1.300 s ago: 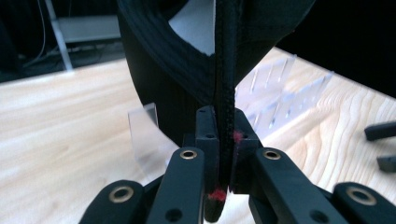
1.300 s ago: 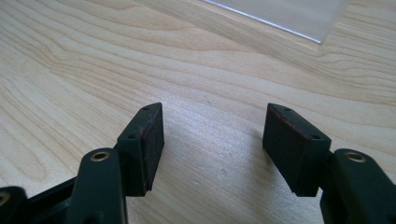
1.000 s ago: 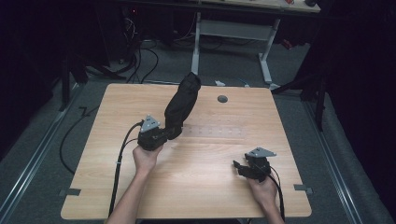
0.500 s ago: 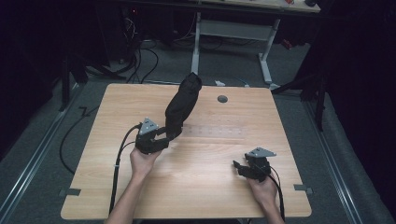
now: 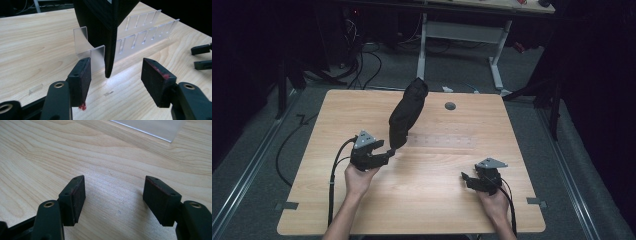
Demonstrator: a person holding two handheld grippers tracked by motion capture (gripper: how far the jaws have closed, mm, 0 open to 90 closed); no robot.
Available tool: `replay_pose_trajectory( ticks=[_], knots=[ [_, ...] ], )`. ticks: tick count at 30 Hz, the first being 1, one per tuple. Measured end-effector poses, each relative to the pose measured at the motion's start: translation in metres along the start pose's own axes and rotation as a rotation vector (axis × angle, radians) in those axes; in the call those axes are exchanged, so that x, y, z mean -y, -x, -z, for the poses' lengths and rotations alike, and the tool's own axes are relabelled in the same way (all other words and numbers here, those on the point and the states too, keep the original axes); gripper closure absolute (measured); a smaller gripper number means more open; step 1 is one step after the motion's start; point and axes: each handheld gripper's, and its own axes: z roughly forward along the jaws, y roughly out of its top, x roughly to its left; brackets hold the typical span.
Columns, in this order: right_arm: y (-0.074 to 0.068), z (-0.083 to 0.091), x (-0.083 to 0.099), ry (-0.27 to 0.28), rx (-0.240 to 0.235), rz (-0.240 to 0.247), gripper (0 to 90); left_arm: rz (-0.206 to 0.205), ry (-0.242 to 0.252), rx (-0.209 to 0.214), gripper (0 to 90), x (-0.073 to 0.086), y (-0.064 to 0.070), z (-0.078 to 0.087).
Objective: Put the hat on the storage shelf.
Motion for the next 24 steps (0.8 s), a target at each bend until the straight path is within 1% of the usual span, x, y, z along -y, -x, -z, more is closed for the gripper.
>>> replay_pose_trajectory(
  ticks=[7, 10, 13, 17, 18, 22, 24],
  knots=[
    [0.000, 0.000, 0.000, 0.000, 0.001, -0.001, 34.5, 0.007, -0.006, -0.017, 40.0, 0.006, -0.003, 0.012],
    [0.000, 0.000, 0.000, 0.000, 0.005, -0.003, 33.5, 0.031, -0.004, -0.015, 39.8, 0.009, -0.006, 0.019],
    [0.000, 0.000, 0.000, -0.001, 0.006, -0.005, 33.1, 0.037, -0.003, -0.019, 39.5, 0.011, -0.009, 0.022],
    [0.000, 0.000, 0.000, -0.002, 0.006, -0.006, 32.9, 0.053, -0.004, -0.036, 39.3, 0.014, -0.014, 0.028],
    [0.000, 0.000, 0.000, -0.002, 0.007, -0.006, 32.9, 0.049, -0.004, -0.041, 38.8, 0.015, -0.015, 0.029],
    [0.001, 0.000, 0.000, -0.001, 0.007, -0.005, 32.7, 0.056, -0.009, -0.050, 38.7, 0.021, -0.018, 0.034],
    [0.000, 0.000, 0.000, -0.003, 0.006, -0.011, 32.6, 0.048, -0.016, -0.060, 38.5, 0.024, -0.019, 0.035]
  ],
)
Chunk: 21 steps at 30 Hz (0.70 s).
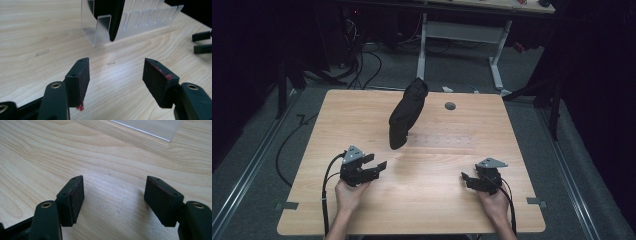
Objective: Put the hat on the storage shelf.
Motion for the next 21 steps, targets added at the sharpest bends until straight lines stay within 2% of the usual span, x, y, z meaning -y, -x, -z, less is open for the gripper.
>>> replay_pose_trajectory(
  ticks=[17, 21],
  knots=[
    [0.000, 0.000, 0.000, -0.001, 0.001, -0.002, 32.3, -0.013, -0.015, -0.059, 37.4, 0.021, -0.014, 0.006],
    [0.000, 0.000, 0.000, 0.000, 0.001, 0.002, 32.3, -0.029, -0.023, -0.078, 37.4, 0.027, -0.016, 0.004]
  ],
)
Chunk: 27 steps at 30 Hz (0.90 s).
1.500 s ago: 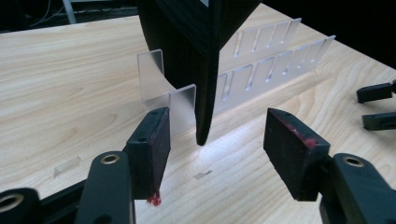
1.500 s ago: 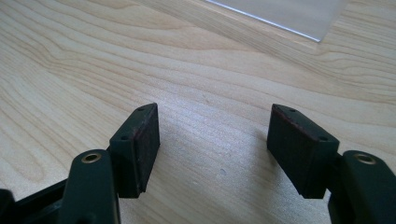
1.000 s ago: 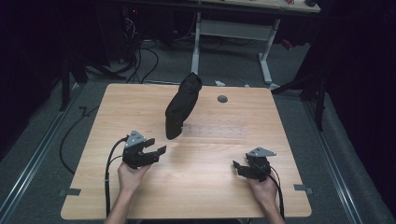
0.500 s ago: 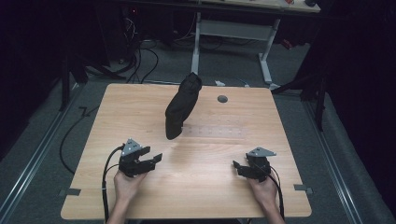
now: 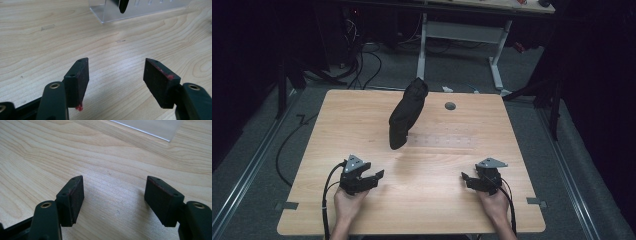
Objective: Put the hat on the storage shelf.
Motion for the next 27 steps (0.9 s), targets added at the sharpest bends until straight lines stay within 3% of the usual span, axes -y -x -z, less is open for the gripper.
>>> replay_pose_trajectory(
  ticks=[7, 18, 27],
  knots=[
    [0.000, 0.000, 0.000, 0.000, 0.000, 0.001, 32.3, -0.028, -0.027, -0.049, 37.4, 0.010, -0.006, -0.005],
    [0.000, 0.000, 0.000, 0.000, 0.001, 0.000, 32.3, -0.055, -0.041, -0.093, 36.8, 0.017, -0.010, -0.010],
    [0.000, 0.000, 0.000, 0.000, 0.000, 0.001, 32.3, -0.137, -0.050, -0.113, 34.1, 0.024, -0.005, -0.013]
  ],
)
